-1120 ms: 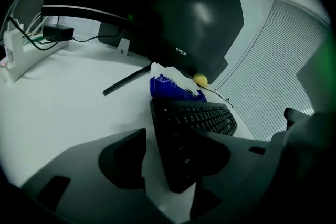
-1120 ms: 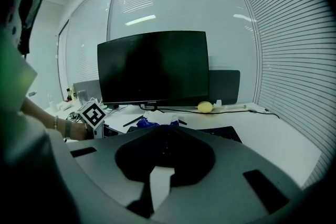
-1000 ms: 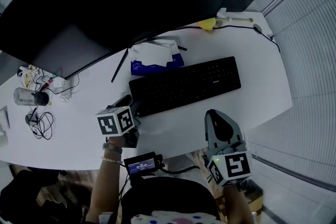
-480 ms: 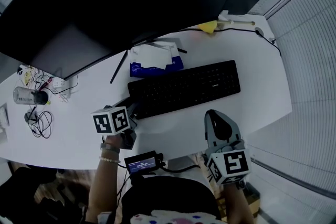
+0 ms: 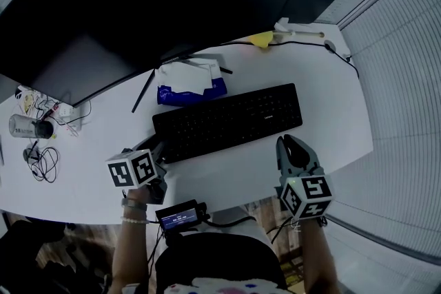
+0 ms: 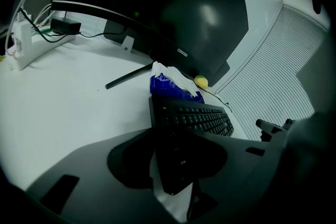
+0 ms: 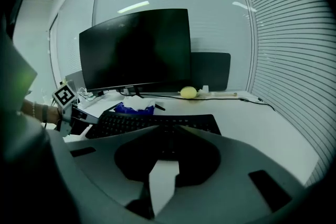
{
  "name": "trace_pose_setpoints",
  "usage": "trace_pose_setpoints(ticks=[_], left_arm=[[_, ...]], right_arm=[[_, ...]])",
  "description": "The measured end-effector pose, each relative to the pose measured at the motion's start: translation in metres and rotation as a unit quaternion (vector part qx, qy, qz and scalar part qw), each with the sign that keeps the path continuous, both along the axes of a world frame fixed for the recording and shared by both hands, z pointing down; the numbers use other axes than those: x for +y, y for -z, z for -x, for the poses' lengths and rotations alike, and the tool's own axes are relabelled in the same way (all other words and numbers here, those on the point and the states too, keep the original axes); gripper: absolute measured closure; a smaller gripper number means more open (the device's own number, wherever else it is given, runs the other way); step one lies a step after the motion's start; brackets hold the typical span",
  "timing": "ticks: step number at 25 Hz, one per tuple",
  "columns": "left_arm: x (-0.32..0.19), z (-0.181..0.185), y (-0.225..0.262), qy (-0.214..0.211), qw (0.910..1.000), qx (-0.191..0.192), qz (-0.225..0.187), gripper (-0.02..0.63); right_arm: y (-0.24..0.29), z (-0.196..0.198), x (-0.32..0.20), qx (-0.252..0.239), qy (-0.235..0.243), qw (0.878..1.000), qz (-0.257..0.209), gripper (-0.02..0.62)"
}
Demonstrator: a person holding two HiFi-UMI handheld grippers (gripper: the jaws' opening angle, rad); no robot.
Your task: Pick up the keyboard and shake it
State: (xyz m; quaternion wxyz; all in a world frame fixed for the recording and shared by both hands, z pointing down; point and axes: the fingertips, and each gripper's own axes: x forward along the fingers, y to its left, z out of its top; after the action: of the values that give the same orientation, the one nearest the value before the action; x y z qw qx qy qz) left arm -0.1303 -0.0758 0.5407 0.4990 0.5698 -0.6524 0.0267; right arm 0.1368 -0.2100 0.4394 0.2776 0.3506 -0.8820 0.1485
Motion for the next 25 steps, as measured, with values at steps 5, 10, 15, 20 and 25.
trace_pose_setpoints(ticks=[5, 10, 15, 20, 25], left_arm=[[0.007, 0.003, 0.007, 0.013, 0.9999, -0.010, -0.001, 0.439], [0.011, 0.005, 0.013, 0.023, 0.9995, -0.020, -0.003, 0.439], [0.011, 0.003, 0.020, 0.030, 0.9992, -0.027, -0.005, 0.439], [0.012, 0.002, 0.022, 0.035, 0.9989, -0.031, -0.004, 0.439], [0.012, 0.002, 0.022, 0.040, 0.9986, -0.035, -0.003, 0.440]], right_arm=[[-0.024, -0.020, -0.046, 0.021, 0.006, 1.000, 0.022, 0.441], [-0.049, -0.020, -0.087, 0.019, 0.019, 0.998, 0.065, 0.366], [-0.074, -0.016, -0.118, 0.044, 0.038, 0.994, 0.089, 0.348], [-0.093, -0.014, -0.132, 0.061, 0.059, 0.990, 0.116, 0.340], [-0.103, -0.011, -0.137, 0.052, 0.077, 0.985, 0.146, 0.324]])
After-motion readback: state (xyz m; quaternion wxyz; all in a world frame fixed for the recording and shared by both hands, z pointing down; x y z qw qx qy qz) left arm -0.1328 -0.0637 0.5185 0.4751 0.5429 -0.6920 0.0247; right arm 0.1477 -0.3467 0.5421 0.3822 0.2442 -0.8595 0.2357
